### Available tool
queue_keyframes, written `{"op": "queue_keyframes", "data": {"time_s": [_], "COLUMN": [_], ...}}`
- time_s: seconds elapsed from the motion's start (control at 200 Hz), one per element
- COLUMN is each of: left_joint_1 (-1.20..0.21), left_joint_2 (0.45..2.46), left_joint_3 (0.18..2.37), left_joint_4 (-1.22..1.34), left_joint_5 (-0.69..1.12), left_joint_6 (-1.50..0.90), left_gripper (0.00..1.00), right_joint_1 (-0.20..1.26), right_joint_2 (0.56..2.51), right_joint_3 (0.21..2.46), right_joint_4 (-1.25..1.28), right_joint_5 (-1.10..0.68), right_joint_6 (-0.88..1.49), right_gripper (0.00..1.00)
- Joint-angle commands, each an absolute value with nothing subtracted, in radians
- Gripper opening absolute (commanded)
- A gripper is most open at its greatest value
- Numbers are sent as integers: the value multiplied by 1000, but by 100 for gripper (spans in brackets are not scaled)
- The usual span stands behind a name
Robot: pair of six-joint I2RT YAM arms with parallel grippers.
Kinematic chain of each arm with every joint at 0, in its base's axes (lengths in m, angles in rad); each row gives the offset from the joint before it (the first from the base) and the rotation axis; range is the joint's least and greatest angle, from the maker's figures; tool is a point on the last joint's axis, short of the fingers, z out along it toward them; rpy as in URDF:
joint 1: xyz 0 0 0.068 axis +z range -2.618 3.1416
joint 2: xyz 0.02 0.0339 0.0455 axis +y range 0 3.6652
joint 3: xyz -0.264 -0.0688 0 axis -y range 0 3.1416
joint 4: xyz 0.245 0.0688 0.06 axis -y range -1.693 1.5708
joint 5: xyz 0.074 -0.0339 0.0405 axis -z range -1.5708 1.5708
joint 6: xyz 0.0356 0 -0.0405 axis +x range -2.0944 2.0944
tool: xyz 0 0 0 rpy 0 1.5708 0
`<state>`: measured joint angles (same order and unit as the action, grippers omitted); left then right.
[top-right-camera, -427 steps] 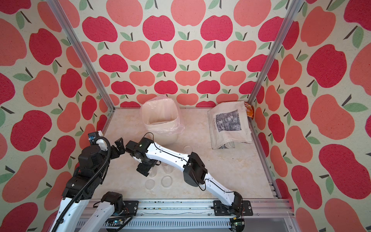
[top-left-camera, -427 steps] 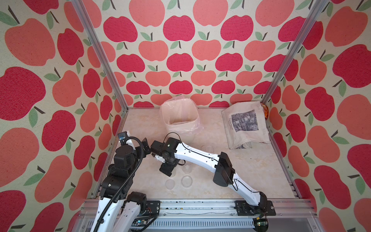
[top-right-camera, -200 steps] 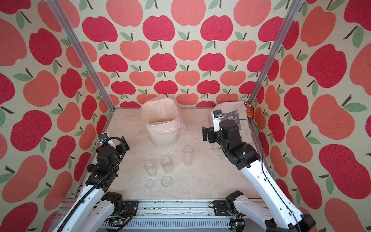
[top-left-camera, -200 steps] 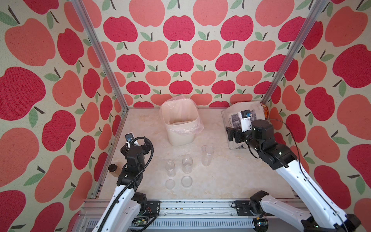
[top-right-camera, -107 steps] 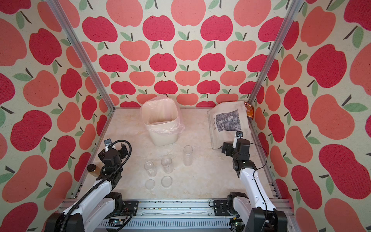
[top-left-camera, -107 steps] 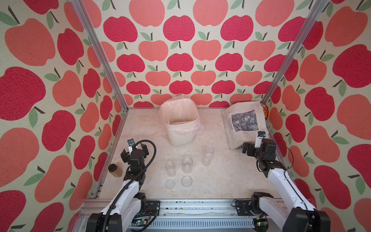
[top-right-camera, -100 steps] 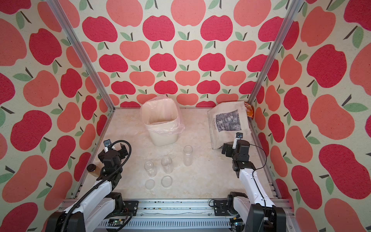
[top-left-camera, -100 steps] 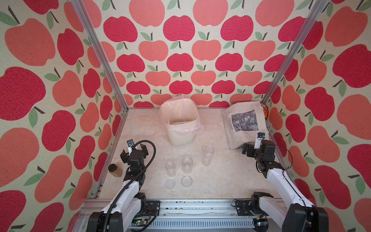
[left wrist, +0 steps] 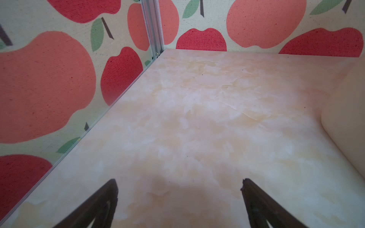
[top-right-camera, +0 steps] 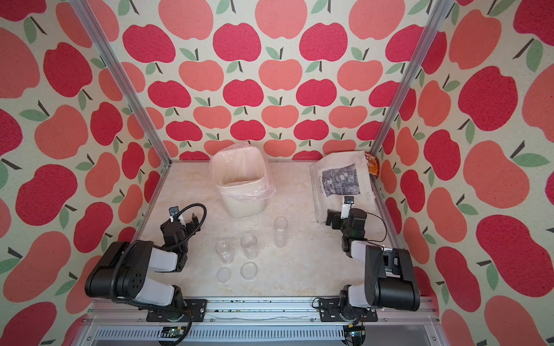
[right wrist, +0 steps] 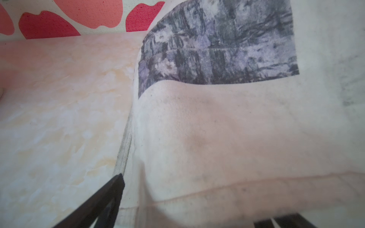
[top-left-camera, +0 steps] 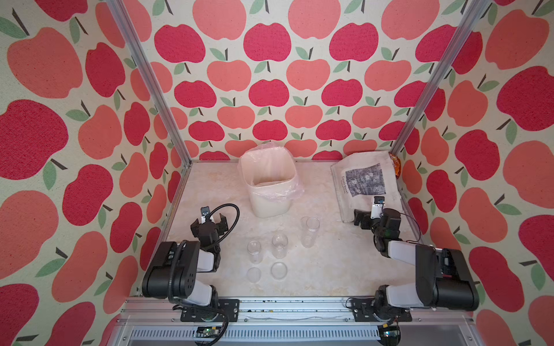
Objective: Empty the moldy dried flower tea in the jars
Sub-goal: Reset both arms
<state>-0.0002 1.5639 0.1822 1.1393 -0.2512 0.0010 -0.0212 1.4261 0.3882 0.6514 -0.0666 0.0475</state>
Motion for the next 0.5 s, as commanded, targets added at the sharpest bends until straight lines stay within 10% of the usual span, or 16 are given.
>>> {"op": "queue_keyframes", "data": {"time_s": [0.0,0.09,0.495], "left_joint_1": [-5,-30,33], "left_joint_2": [1668,1670,1617], "left_joint_3": [198,202,363], "left_joint_4": [1370,1359,1007], "left_joint_5": [-179,-196,-189], "left_joint_6": [66,88,1], "left_gripper": [99,99,99], "right_joint_1": [-25,-12,6], "right_joint_2": [1487,1610,1587], "right_joint_3": [414,333,364], "right_joint_4": [792,1100,989], "right_joint_5": [-135,-138,-37], "right_joint_6": [-16,-15,-18], "right_gripper": [99,99,99]}}
